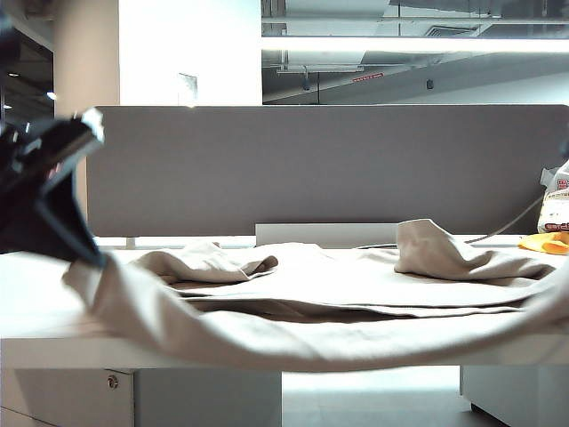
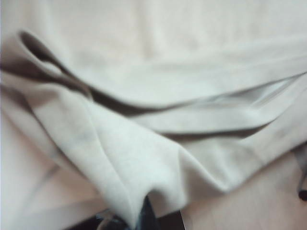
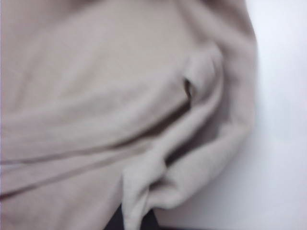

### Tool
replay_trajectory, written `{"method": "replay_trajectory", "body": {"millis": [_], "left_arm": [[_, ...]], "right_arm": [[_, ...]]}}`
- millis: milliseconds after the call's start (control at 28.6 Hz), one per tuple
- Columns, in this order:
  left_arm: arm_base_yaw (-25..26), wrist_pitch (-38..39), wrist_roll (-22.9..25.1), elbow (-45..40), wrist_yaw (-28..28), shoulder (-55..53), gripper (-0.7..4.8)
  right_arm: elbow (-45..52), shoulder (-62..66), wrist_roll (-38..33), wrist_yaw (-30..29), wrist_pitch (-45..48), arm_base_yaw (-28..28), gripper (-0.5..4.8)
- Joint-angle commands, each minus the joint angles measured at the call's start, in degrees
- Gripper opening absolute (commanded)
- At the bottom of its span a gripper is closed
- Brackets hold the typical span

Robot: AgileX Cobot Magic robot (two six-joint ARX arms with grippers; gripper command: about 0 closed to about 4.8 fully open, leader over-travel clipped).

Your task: Fold the bottom side of the T-shirt horizontally towards the center, about one-third of the way, then fold the sleeve back towards the center, creating a straight line along the edge of the T-shirt, and finally fold the bottom of the T-shirt up towards the top, creating a neat rectangle.

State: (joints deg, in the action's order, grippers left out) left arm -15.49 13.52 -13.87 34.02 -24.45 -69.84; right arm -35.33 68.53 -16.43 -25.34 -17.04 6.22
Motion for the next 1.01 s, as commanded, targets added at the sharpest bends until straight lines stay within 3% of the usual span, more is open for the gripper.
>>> {"method": "replay_trajectory", "body": {"millis": [35, 455, 734, 1014], "left_arm": [[0.0, 1.3, 1.0, 3.3, 0.2, 1.2, -0.06], [1.3, 3.3, 4.5, 14.6, 6.2, -1.4, -0.06], [5.4, 3.3, 6.6, 24.2, 6.2, -11.7, -0.06], [6.2, 3.3, 9.4, 36.2, 7.3, -24.0, -0.06]], "right_arm": [[-2.8, -0.2, -0.1, -0.3, 0.4, 0.0, -0.05], [-15.0, 4.3, -0.5, -0.3, 1.0, 0.0, -0.05], [-27.4, 14.6, -0.5, -0.3, 0.3, 0.0, -0.05], [-38.0, 25.8, -0.5, -0.3, 0.2, 0.0, -0.05]]}}
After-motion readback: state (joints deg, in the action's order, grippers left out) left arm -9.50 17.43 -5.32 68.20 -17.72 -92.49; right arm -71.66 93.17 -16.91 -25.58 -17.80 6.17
